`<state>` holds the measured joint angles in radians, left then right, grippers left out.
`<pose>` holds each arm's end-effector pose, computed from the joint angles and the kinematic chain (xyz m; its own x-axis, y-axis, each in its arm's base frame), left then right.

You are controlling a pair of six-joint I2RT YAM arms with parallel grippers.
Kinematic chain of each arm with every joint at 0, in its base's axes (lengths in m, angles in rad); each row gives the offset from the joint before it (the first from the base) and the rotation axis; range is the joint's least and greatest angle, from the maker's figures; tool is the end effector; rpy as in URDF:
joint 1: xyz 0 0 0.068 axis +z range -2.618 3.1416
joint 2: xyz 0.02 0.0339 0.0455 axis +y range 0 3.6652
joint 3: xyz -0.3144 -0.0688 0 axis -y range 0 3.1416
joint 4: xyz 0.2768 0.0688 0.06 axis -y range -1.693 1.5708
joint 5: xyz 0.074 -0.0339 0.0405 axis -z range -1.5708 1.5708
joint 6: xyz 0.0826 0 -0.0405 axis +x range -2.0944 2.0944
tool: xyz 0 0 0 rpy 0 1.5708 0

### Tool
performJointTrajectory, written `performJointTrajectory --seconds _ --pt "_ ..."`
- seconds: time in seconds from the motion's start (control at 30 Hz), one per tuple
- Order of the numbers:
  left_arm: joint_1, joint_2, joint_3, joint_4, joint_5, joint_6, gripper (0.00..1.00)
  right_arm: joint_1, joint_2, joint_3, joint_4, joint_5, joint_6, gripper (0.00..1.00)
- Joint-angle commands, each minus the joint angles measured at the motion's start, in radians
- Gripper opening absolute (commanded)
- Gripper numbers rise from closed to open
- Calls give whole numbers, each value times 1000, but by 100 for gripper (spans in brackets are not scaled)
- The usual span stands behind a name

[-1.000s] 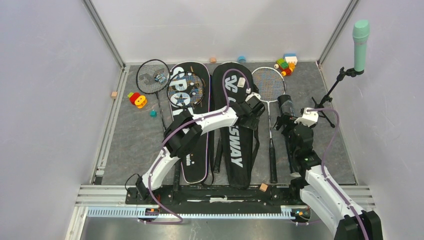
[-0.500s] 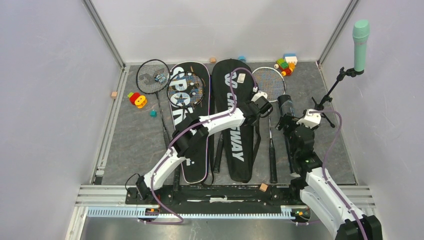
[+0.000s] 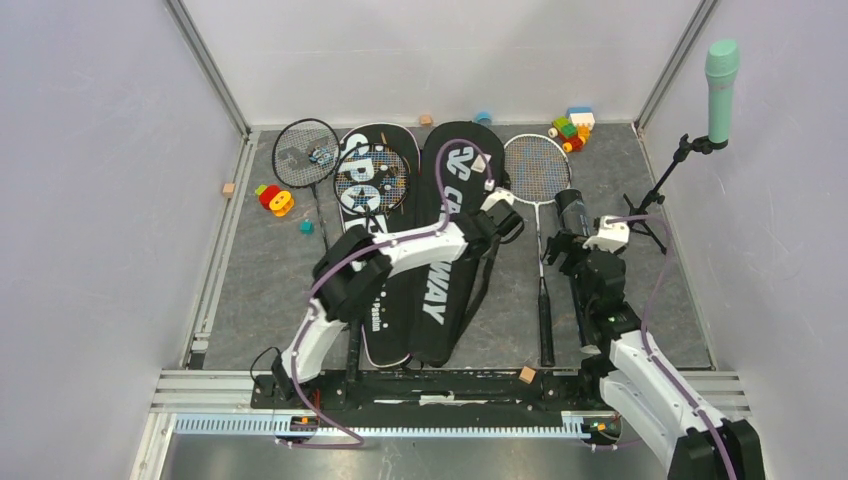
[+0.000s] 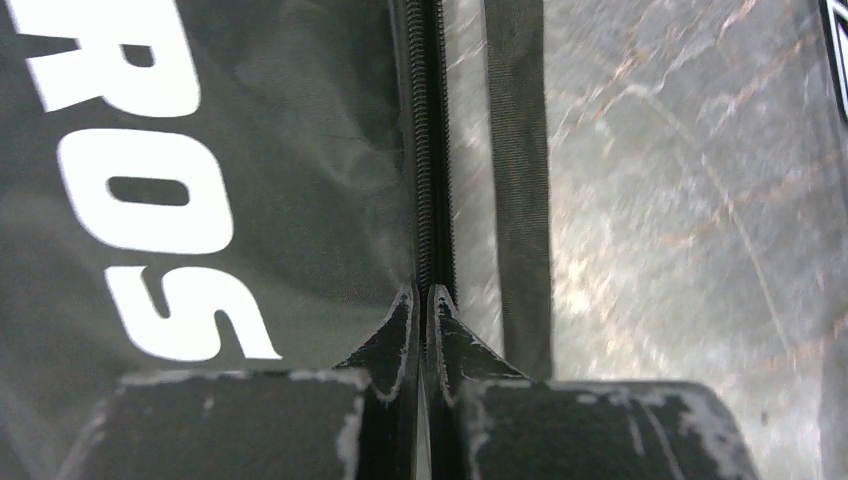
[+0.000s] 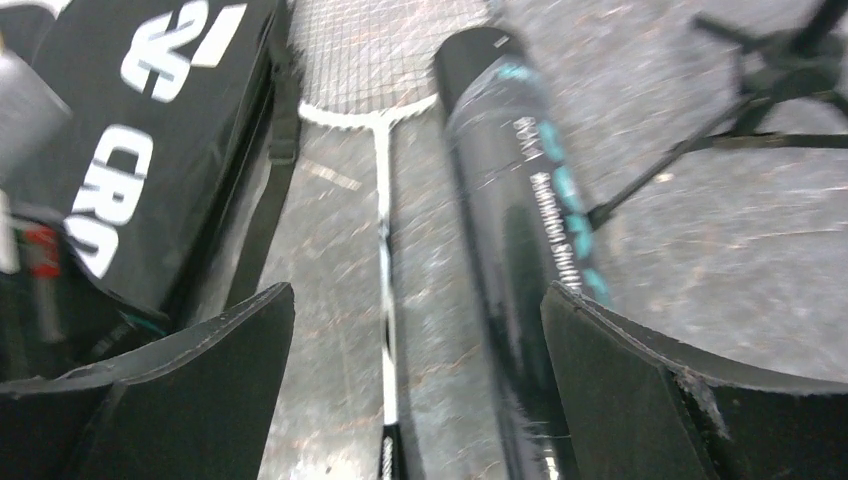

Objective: Pack up the badminton gear
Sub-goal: Open the racket bag at the center of the board.

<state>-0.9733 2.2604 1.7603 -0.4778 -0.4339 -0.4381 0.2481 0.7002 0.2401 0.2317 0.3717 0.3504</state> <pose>0.3522 -0.4558 0.1525 -0.6847 0.3220 -0.6539 0.3617 0.9290 0.0787 0.2025 0.0203 0.2128 -0.1670 0.2876 -0.9431 0.1826 0.9490 0.2571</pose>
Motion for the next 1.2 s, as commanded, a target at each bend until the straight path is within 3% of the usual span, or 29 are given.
performJointTrajectory --seconds 0.0,0.33,0.5,0.7,0.93,1.17 --pt "8 -279 -182 171 13 14 2 -2 71 42 36 -243 -31 98" --pt "21 -537 -427 299 92 -57 2 -1 232 10 305 -479 140 98" --pt "25 -607 -499 345 134 -84 2 0 391 25 511 -566 225 98" --pt "30 -637 -534 368 162 -110 2 34 605 111 612 -652 256 98" --pt "35 -658 -559 386 183 -132 2 90 747 162 658 -619 277 98" --pt "42 -678 -581 394 184 -153 2 112 780 141 679 -594 282 91"
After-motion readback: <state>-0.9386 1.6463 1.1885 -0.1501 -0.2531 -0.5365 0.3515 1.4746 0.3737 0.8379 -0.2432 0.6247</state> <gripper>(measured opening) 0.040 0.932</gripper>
